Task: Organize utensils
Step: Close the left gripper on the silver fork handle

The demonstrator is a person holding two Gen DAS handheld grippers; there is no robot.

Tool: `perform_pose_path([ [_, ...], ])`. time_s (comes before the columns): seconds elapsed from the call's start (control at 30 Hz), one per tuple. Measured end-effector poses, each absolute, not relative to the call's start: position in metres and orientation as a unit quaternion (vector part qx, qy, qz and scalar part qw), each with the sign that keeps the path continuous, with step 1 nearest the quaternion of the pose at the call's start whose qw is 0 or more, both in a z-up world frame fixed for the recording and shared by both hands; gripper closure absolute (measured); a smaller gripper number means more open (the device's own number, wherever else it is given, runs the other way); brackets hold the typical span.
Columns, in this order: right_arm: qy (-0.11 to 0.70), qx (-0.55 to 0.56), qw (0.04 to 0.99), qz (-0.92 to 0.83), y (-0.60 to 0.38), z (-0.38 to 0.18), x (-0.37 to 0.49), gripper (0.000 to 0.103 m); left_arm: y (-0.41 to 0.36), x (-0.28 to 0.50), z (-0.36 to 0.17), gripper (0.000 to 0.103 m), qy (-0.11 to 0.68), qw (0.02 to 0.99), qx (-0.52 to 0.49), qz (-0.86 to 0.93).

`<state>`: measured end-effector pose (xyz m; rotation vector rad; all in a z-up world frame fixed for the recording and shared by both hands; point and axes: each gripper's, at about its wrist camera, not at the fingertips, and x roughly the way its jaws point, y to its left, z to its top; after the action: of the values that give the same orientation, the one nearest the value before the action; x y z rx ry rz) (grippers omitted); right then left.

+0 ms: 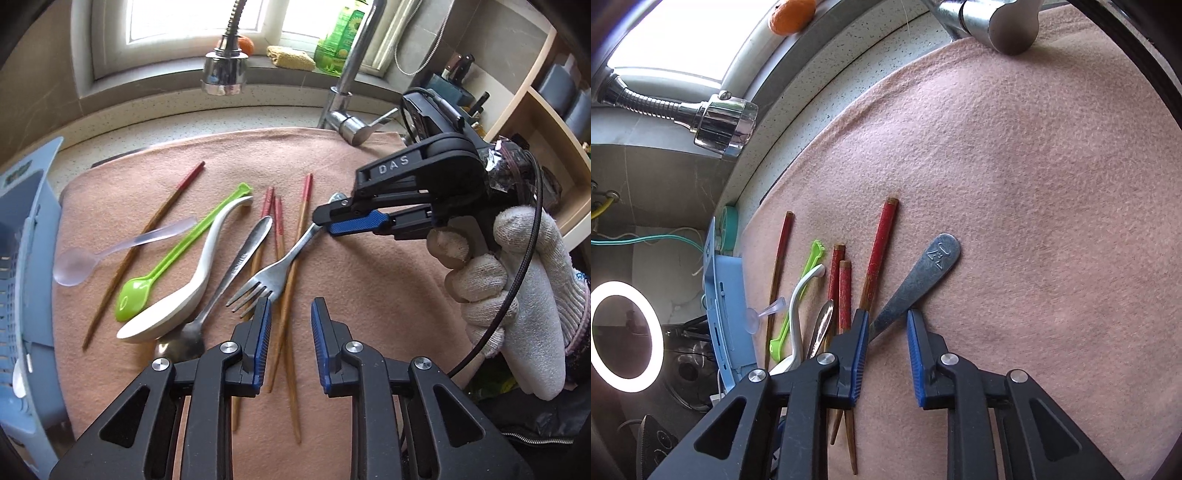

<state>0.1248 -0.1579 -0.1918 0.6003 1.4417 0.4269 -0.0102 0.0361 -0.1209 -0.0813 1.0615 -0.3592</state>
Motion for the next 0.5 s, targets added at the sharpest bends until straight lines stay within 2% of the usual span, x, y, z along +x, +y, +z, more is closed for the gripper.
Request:
perform_pose_path([
  [0.07,0.643,0.265,0.692,0.193,-0.157,-0.191,0.124,0.084,0.047,-0.009,-0.123,0.081,0.508,0.846,-0.048,-0.156],
  [0.13,0.643,0.260,0.693,0.195,-0.156,-0.191,0.123,0.084,0.057,-0.006,-0.131,0.075,0.518,0.842,-0.058,-0.140],
  [0.43,0.644,0.264,0.691,0.195,-0.157,-0.193,0.126,0.084,0.054,0.008,-0.147,0.075,0.534,0.828,-0.076,-0.156],
  [0.5,0.644,0.264,0.691,0.195,-0.157,-0.193,0.126,0.084,0.052,0.010,-0.148,0.080,0.534,0.825,-0.082,-0.165],
])
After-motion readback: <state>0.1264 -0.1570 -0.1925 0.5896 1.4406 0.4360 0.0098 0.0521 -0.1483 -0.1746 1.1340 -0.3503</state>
